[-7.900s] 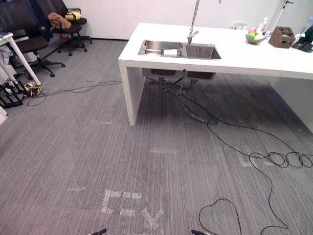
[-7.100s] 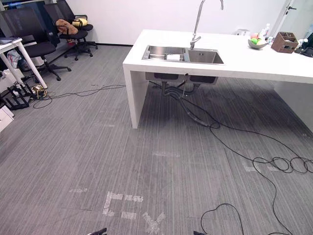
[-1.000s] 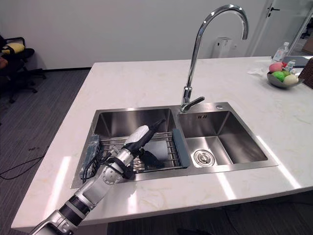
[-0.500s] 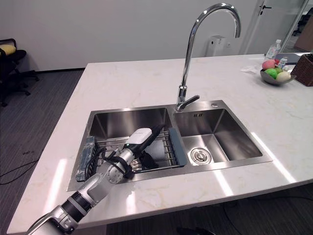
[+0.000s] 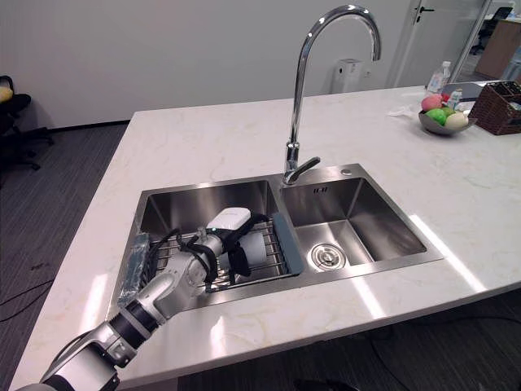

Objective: Walk over to the sink, pick up the cup, carry it to the dishwasher, place the cup inside the dishwasher, then close the dishwasher door

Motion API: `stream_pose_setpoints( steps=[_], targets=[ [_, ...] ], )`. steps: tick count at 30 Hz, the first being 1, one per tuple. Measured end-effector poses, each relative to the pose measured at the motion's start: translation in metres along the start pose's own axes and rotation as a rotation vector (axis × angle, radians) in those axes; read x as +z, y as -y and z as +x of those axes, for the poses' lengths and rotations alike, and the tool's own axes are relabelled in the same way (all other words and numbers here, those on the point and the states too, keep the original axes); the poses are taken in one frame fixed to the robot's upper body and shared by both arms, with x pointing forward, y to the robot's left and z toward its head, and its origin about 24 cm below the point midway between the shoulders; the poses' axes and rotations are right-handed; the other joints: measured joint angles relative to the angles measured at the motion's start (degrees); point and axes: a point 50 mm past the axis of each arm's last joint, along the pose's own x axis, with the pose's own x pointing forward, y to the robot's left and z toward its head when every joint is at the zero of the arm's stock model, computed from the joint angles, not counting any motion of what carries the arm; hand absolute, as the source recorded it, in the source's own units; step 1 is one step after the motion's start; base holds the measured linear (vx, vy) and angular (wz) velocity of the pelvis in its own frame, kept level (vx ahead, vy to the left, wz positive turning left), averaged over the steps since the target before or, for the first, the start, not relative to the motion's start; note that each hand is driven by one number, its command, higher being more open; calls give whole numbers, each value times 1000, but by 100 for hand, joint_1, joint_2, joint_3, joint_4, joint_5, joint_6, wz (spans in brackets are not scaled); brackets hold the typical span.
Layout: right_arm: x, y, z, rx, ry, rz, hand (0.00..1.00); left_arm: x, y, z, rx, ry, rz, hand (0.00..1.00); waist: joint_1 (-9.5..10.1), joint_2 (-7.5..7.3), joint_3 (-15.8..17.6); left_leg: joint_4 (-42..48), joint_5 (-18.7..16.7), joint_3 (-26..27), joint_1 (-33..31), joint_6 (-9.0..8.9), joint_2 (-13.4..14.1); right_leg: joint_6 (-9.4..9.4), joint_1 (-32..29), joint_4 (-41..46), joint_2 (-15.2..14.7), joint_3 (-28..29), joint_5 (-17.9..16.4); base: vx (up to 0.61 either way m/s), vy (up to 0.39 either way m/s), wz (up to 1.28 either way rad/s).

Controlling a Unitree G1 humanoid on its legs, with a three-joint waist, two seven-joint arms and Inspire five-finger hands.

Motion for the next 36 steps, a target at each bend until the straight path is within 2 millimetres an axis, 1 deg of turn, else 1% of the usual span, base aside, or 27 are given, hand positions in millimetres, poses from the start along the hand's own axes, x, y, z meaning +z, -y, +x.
stream_pose_setpoints(
  steps=[1, 4, 6, 8, 14, 17, 20, 22, 23, 24, 27, 28, 30, 33, 36],
  targets=[
    [2, -1, 0, 1, 2, -2, 100, -1, -5, 2, 20, -5, 3, 0, -34, 8, 6, 0, -7, 1, -4, -11, 14, -2, 10, -28, 15, -3, 3, -6, -67, -1],
    [4, 0, 0, 1, 0, -5, 100, -2, -5, 3, 39, 4, 12, 0, -68, 32, 20, 1, -15, 0, 3, -23, 43, -5, 25, -29, 43, -32, 0, 1, -59, 0],
    [5, 1, 0, -3, -4, -13, 100, -2, -2, 2, 44, 19, 20, 0, -65, 50, 30, 2, -16, -11, 11, -24, 48, -16, 48, -28, 45, -87, -7, -6, -59, 5],
    [5, 2, 0, -6, -9, -17, 100, -2, 5, -1, 62, 33, 6, 0, -45, 62, 37, 2, -22, -29, 51, -29, 48, -35, 110, -28, 43, -145, -19, -39, -49, 8],
    [5, 1, 0, -5, -13, -32, 100, -10, 16, -7, 149, 43, -47, 0, -32, 70, 42, 14, -37, -36, 45, -27, 56, -47, 106, -24, 44, -167, -36, -80, -64, 1],
    [5, 2, 0, -6, -13, -33, 100, -14, 20, -13, 204, 54, -113, 0, -27, 77, 44, 17, -37, -74, 25, -27, 71, -38, 106, -18, 51, -211, -49, -46, -70, 6],
    [4, 3, -1, -8, -17, -32, 100, -14, 22, -24, 242, 72, -202, 0, 13, 79, 45, 18, -37, -147, 11, -28, 83, -30, 104, 62, 48, -285, -116, -16, -58, 14],
    [3, 4, -1, -12, -20, -32, 100, -15, 31, -36, 239, 81, -256, 0, 117, 78, 45, 18, -37, -207, 10, -28, 91, -23, 103, 160, 40, -359, -180, -23, -49, 17],
    [2, 5, -1, -13, -23, -32, 100, -15, 33, -38, 236, 81, -266, 0, 154, 76, 44, 19, -37, -222, 10, -28, 92, -21, 105, 173, 38, -376, -185, -50, -54, 14],
    [-1, 6, -1, -17, -30, -31, 100, -16, 36, -41, 231, 79, -282, 100, 235, 74, 43, 33, -37, -271, -9, -27, 90, -21, 104, 194, 26, -406, -196, -63, -41, 15],
    [-3, 8, -1, -21, -34, -31, 100, -19, 35, -47, 245, 78, -324, 100, 373, 70, 40, 86, -39, -338, -39, -24, 88, -28, 90, 290, 0, -458, -249, -84, -40, 12],
    [-3, 8, -1, -21, -35, -30, 100, -23, 35, -50, 238, 69, -365, 100, 391, 70, 40, 112, -39, -359, -48, -23, 92, -27, 85, 344, -9, -480, -276, -93, -40, 7],
    [-4, 8, -1, -21, -37, -30, 100, -25, 36, -53, 222, 68, -392, 100, 409, 69, 38, 129, -39, -365, -54, -22, 97, -27, 83, 351, -9, -483, -280, -88, -38, 2],
    [-5, 9, -2, -21, -37, -29, 100, -21, 36, -57, 178, 104, -411, 100, 454, 61, 24, 135, -27, -398, -72, -9, 97, -25, 72, 354, -10, -497, -279, -77, -38, 2],
    [-6, 9, -2, -22, -43, -29, 100, -17, 32, -60, 149, 145, -458, 100, 499, 67, -82, 125, -16, -423, -147, -8, 97, -16, 10, 347, -11, -528, -273, -29, -34, 4]
  ],
)
